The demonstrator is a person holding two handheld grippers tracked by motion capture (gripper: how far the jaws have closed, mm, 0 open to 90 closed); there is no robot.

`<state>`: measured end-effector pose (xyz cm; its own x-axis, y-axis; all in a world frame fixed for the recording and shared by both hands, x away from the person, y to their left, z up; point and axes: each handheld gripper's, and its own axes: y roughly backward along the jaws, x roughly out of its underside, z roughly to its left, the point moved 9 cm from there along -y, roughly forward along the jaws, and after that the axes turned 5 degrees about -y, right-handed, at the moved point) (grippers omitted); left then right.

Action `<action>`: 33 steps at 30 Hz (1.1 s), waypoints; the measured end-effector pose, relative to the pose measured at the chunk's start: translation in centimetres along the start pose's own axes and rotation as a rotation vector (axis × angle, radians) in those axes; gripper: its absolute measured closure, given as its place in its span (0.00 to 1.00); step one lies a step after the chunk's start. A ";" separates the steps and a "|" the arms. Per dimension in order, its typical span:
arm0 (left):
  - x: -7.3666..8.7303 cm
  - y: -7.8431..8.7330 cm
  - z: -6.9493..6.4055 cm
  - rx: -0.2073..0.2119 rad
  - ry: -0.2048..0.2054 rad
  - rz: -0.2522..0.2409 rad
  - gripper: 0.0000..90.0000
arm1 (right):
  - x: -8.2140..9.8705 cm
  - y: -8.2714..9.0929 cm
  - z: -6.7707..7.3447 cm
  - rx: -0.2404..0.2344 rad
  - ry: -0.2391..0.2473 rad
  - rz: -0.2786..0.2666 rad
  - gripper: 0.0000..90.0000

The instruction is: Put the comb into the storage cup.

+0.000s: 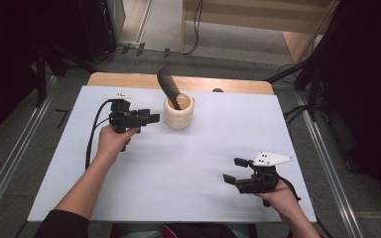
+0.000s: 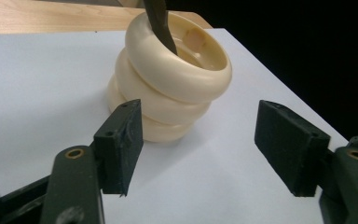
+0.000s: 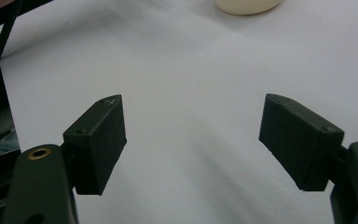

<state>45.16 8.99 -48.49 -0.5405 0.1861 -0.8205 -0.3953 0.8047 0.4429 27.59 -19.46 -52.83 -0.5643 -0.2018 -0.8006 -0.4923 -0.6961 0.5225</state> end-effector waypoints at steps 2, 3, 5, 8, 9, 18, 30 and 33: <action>0.2 0.2 -0.3 0.004 -0.006 -0.001 0.37 | -0.1 0.1 0.1 -0.001 0.000 -0.005 0.23; 0.3 0.3 -0.3 0.003 -0.005 0.003 0.37 | -0.1 0.2 0.1 0.000 0.002 -0.012 0.23; 0.5 0.4 -0.6 0.013 0.002 0.002 0.37 | -0.2 0.3 0.1 0.000 -0.001 -0.021 0.23; 1.0 0.5 -0.9 0.020 -0.010 0.024 0.36 | -0.2 0.3 0.1 0.003 -0.003 -0.021 0.23; 1.1 0.5 -1.0 0.021 -0.011 0.024 0.34 | -0.2 0.3 0.0 0.003 -0.003 -0.021 0.23; 2.1 1.1 -2.0 0.043 -0.008 0.045 0.34 | -0.2 0.4 -0.1 0.008 -0.009 -0.025 0.23; 3.7 2.3 -3.8 0.063 -0.026 0.091 0.34 | -0.2 0.3 -0.1 0.004 -0.010 -0.022 0.23; 4.2 2.5 -4.1 0.064 -0.035 0.107 0.34 | -0.2 0.3 -0.1 0.004 -0.007 -0.020 0.23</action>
<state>38.84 9.43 -49.34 -0.5506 0.2910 -0.7824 -0.2882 0.8134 0.5053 27.61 -19.72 -52.55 -0.5591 -0.1826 -0.8088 -0.5063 -0.6972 0.5074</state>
